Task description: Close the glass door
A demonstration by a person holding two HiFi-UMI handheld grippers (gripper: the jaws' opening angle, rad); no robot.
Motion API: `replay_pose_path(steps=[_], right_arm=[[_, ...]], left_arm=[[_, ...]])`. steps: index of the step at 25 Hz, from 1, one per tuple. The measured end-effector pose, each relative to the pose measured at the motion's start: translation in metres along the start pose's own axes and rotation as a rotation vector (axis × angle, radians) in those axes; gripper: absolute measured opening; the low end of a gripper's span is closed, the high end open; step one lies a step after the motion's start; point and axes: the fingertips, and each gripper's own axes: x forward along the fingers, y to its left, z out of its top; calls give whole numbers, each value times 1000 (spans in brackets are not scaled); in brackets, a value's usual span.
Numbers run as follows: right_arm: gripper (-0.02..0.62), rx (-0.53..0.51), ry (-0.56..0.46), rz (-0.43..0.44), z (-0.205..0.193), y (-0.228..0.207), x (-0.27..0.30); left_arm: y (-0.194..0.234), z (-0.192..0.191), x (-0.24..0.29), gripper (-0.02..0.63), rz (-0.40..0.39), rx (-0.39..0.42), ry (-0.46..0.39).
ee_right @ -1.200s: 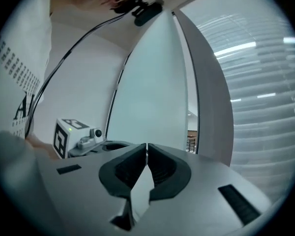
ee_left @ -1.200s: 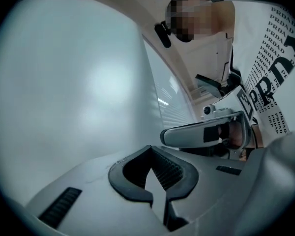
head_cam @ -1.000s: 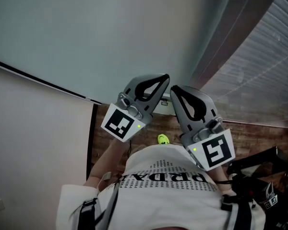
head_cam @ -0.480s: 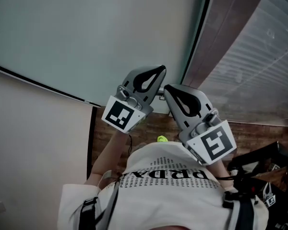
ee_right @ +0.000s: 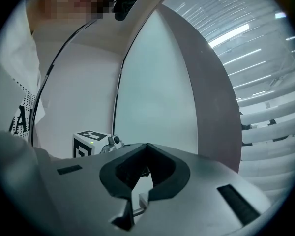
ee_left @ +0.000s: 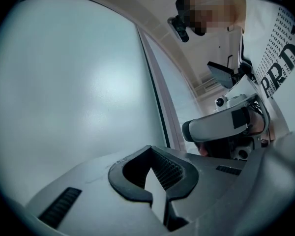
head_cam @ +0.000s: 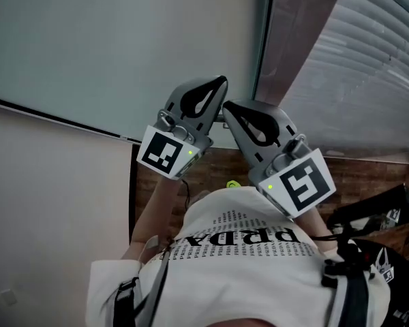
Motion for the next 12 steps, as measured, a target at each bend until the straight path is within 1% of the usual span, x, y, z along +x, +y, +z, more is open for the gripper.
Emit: replay_pose_path(steps=[12], right_arm=[[-2,-10,-3,10,0,0,1]], left_arm=[[2,-2,2,0,1,-12,7]])
